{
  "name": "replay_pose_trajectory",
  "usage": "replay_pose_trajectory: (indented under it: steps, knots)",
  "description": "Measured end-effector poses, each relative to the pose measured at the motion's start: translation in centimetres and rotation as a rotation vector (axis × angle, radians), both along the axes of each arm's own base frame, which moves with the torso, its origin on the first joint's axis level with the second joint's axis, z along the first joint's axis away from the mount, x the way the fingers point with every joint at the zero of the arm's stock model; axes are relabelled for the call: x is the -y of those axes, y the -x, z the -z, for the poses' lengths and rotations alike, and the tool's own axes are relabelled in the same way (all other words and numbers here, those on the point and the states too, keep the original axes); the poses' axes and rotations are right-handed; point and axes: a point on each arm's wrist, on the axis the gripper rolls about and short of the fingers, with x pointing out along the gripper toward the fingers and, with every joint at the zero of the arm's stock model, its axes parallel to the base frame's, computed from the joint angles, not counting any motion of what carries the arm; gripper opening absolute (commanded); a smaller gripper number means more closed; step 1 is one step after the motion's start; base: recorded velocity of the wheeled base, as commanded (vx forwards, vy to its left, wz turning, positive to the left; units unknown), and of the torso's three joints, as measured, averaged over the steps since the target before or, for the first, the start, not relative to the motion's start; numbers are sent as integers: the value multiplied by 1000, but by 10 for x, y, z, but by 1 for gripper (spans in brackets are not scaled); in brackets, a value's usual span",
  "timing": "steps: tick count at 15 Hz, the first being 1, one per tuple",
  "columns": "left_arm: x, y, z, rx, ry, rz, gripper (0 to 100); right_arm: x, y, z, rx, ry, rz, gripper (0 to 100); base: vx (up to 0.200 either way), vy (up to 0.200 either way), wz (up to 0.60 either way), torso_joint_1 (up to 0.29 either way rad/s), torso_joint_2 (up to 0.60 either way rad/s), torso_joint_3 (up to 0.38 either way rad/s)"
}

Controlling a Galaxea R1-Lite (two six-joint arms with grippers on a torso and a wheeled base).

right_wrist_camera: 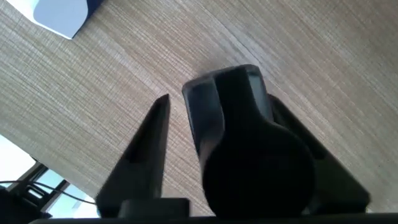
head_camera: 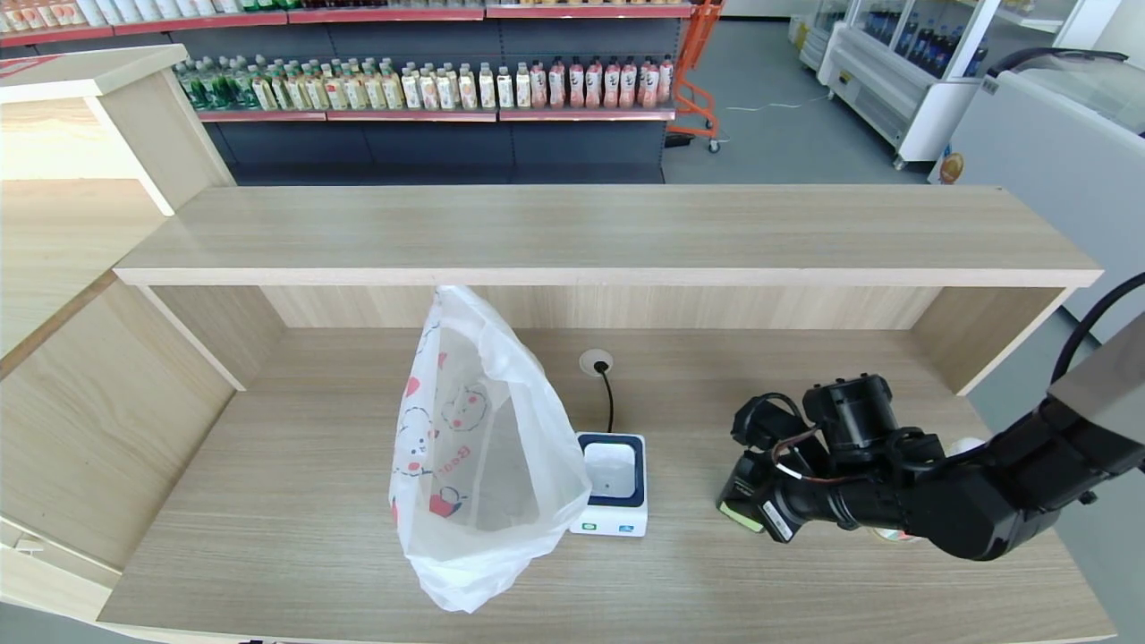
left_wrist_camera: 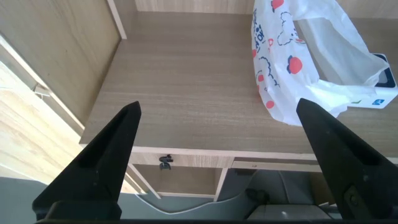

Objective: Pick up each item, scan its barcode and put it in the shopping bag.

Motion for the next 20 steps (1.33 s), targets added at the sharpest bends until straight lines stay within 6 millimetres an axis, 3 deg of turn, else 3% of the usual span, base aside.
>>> replay_pose_trajectory:
  steps: [7, 9, 12, 14, 16, 20]
  knots:
    - [0, 0, 0, 0, 0, 0, 100, 8, 14, -2, -5, -52, 56, 0, 0, 0, 0, 0, 0, 0]
    - [0, 0, 0, 0, 0, 0, 100, 14, 22, -16, 2, -138, 133, 0, 0, 0, 0, 0, 0, 0]
    - [0, 0, 0, 0, 0, 0, 100, 37, 44, -57, 109, -236, 217, 0, 0, 0, 0, 0, 0, 0]
    - [0, 0, 0, 0, 0, 0, 100, 53, 70, -81, 289, -123, 132, 0, 0, 0, 0, 0, 0, 0]
    - [0, 0, 0, 0, 0, 0, 100, 64, 91, -94, 475, 102, -8, 0, 0, 0, 0, 0, 0, 0]
    - [0, 0, 0, 0, 0, 0, 100, 66, 108, -104, 738, 388, -405, 0, 0, 0, 0, 0, 0, 0]
